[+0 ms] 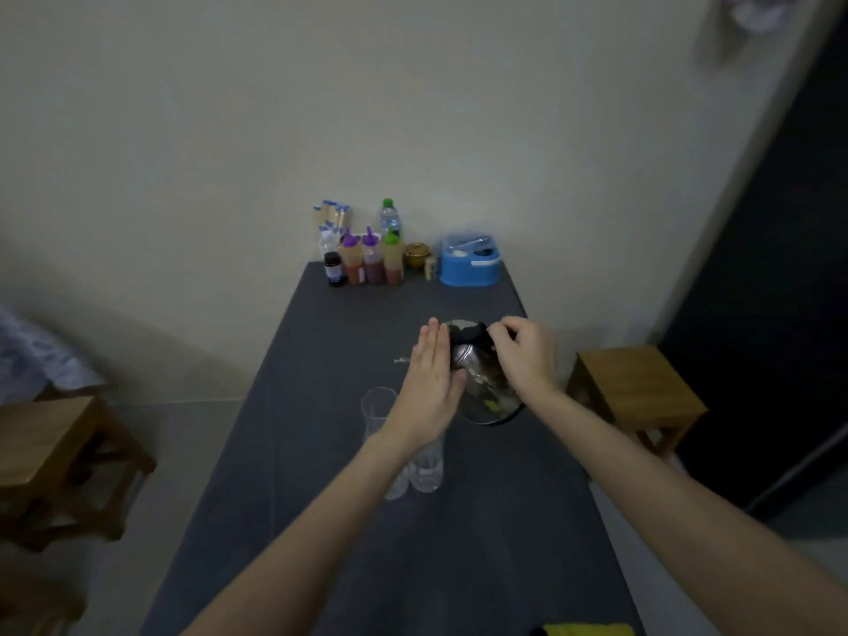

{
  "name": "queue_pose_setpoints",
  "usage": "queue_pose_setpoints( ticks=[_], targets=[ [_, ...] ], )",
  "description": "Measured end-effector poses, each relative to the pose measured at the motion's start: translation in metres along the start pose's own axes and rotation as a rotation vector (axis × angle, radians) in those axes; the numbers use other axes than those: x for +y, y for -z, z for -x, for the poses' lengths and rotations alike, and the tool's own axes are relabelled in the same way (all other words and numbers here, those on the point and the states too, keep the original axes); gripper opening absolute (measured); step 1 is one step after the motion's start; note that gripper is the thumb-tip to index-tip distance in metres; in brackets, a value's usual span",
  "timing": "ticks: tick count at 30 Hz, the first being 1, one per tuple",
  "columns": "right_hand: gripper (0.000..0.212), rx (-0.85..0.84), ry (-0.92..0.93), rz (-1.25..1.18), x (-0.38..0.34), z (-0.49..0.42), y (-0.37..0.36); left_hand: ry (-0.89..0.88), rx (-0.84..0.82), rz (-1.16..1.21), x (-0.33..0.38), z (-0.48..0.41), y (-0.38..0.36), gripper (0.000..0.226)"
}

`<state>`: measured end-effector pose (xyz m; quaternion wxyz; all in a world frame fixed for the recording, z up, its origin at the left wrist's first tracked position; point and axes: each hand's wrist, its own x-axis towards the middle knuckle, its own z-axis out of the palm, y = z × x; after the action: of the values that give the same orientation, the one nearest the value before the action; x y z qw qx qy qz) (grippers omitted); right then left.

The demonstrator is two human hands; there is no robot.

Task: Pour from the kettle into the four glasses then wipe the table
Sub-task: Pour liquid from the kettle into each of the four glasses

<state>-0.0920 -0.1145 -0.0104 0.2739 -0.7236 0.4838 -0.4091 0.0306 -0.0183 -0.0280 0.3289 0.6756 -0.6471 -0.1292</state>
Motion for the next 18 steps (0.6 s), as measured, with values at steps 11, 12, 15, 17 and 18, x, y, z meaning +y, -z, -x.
queue_pose_setpoints(
  ticks=[11, 12, 15, 17, 18],
  targets=[
    [0.029, 0.218, -0.636, -0.42, 0.134, 0.087, 0.035, -0.262, -0.375, -0.403, 0.029, 0.01, -0.109, 0.059],
    [0.027, 0.228, -0.68, -0.453, 0.145, 0.094, 0.034, -0.269, -0.402, -0.432, 0.03, 0.011, -0.118, 0.059],
    [0.028, 0.271, -0.773, -0.522, 0.165, 0.11, 0.034, -0.297, -0.458, -0.494, 0.033, 0.016, -0.141, 0.059],
    [0.03, 0.31, -0.817, -0.585, 0.172, 0.117, 0.036, -0.32, -0.481, -0.516, 0.033, 0.019, -0.152, 0.062],
    [0.031, 0.326, -0.831, -0.615, 0.176, 0.12, 0.035, -0.327, -0.484, -0.512, 0.032, 0.021, -0.157, 0.068]
  ],
)
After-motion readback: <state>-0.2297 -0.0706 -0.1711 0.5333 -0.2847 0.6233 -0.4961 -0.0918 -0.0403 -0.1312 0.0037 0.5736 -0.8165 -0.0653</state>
